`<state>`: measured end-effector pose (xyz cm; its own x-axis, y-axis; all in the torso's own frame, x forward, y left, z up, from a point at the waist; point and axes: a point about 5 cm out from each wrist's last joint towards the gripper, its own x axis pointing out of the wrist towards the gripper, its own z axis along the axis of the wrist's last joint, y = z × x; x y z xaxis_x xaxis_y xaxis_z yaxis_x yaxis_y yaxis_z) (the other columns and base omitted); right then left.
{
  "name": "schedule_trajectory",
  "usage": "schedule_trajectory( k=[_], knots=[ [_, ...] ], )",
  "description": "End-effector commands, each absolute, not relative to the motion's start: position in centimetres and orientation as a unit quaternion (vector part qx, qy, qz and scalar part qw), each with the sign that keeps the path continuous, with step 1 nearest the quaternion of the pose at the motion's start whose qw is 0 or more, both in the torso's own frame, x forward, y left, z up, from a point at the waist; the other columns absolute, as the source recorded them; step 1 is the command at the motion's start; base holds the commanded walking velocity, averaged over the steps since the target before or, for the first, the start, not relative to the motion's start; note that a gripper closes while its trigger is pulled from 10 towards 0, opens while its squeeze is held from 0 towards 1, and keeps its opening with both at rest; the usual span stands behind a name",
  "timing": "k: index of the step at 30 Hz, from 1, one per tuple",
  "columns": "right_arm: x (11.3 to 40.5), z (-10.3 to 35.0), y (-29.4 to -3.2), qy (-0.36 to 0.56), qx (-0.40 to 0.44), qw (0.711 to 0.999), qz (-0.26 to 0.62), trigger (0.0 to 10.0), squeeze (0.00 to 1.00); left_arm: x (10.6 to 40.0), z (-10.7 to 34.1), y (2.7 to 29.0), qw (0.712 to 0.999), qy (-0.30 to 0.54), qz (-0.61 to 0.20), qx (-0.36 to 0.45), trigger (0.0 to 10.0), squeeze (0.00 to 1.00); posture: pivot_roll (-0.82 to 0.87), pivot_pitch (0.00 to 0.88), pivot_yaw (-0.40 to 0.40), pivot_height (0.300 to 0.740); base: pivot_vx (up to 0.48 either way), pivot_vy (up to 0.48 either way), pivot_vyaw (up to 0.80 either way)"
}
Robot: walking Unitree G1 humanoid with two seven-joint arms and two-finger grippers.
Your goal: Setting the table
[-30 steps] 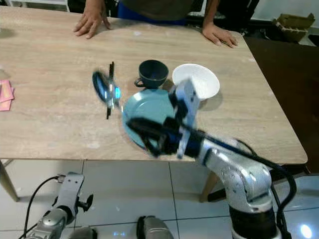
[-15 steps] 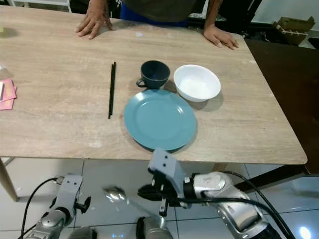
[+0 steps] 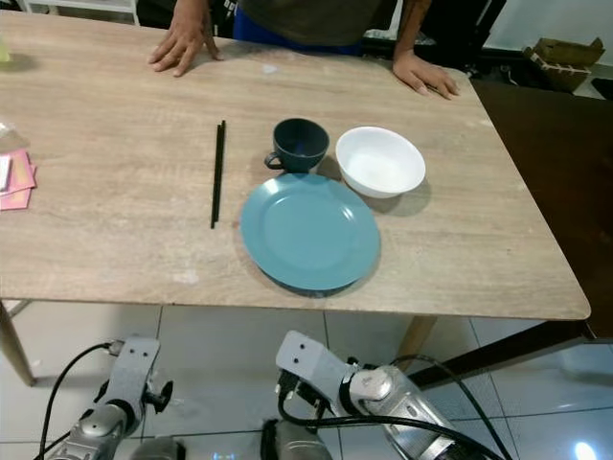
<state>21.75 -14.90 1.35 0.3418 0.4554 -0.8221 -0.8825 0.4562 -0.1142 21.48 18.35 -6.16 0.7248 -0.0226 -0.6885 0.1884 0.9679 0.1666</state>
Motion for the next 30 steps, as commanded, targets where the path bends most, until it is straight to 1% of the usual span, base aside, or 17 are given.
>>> schedule_trajectory(
  k=[1, 8, 9, 10, 11, 12, 16, 19, 26, 30],
  knots=[
    [21.1, 0.4, -15.6, 0.389, -0.296, 0.762, 0.426, 0.0, 0.0, 20.6, -6.8, 18.1, 0.914, 0.385, -0.063, 0.114, 10.0, 0.0, 0.08, 0.078, -0.05, 0.74, 0.0, 0.0, 0.0],
    [21.4, -0.5, -15.7, 0.386, -0.307, 0.769, 0.406, 0.0, 0.0, 20.7, -6.7, 18.3, 0.913, 0.384, -0.064, 0.119, 10.0, 0.0, 0.08, 0.076, -0.046, 0.74, 0.0, 0.0, 0.0],
    [21.5, -0.6, -15.7, 0.385, -0.307, 0.772, 0.402, 1.1, 0.0, 20.7, -6.7, 18.3, 0.913, 0.384, -0.065, 0.12, 10.0, 0.0, 0.08, 0.076, -0.046, 0.74, 0.0, 0.0, 0.0],
    [21.6, -0.8, -15.6, 0.383, -0.311, 0.774, 0.397, 4.0, 0.0, 20.7, -6.7, 18.3, 0.913, 0.385, -0.065, 0.12, 10.0, 0.0, 0.08, 0.076, -0.046, 0.74, 0.0, 0.0, 0.0],
    [21.7, -0.9, -15.6, 0.382, -0.313, 0.776, 0.393, 4.0, 0.0, 20.7, -6.7, 18.3, 0.913, 0.385, -0.065, 0.121, 10.0, 0.0, 0.08, 0.076, -0.046, 0.74, 0.0, 0.0, 0.0],
    [21.8, -1.2, -15.6, 0.384, -0.317, 0.777, 0.385, 10.0, 0.0, 20.7, -6.7, 18.3, 0.912, 0.385, -0.065, 0.122, 10.0, 0.0, 0.09, 0.078, -0.043, 0.74, 0.0, 0.0, 0.0],
    [21.8, -1.9, -15.9, 0.389, -0.325, 0.779, 0.368, 10.0, 0.0, 20.7, -6.7, 18.3, 0.912, 0.385, -0.064, 0.122, 10.0, 0.0, 0.09, 0.078, -0.044, 0.74, 0.0, 0.0, 0.0],
    [21.9, -2.1, -15.9, 0.388, -0.319, 0.788, 0.356, 10.0, 0.0, 20.7, -6.7, 18.3, 0.913, 0.384, -0.062, 0.12, 10.0, 0.0, 0.09, 0.082, -0.046, 0.74, 0.0, 0.0, 0.0],
    [22.3, -1.9, -15.5, 0.37, -0.314, 0.798, 0.356, 10.0, 0.0, 20.6, -6.8, 18.3, 0.912, 0.386, -0.062, 0.12, 10.0, 0.0, 0.09, 0.087, -0.043, 0.74, 0.0, 0.0, 0.0],
    [22.8, -1.2, -15.1, 0.356, -0.292, 0.81, 0.364, 10.0, 0.0, 20.6, -6.8, 18.3, 0.912, 0.387, -0.062, 0.119, 10.0, 0.0, 0.09, 0.086, -0.043, 0.74, 0.0, 0.0, 0.0]
  ],
)
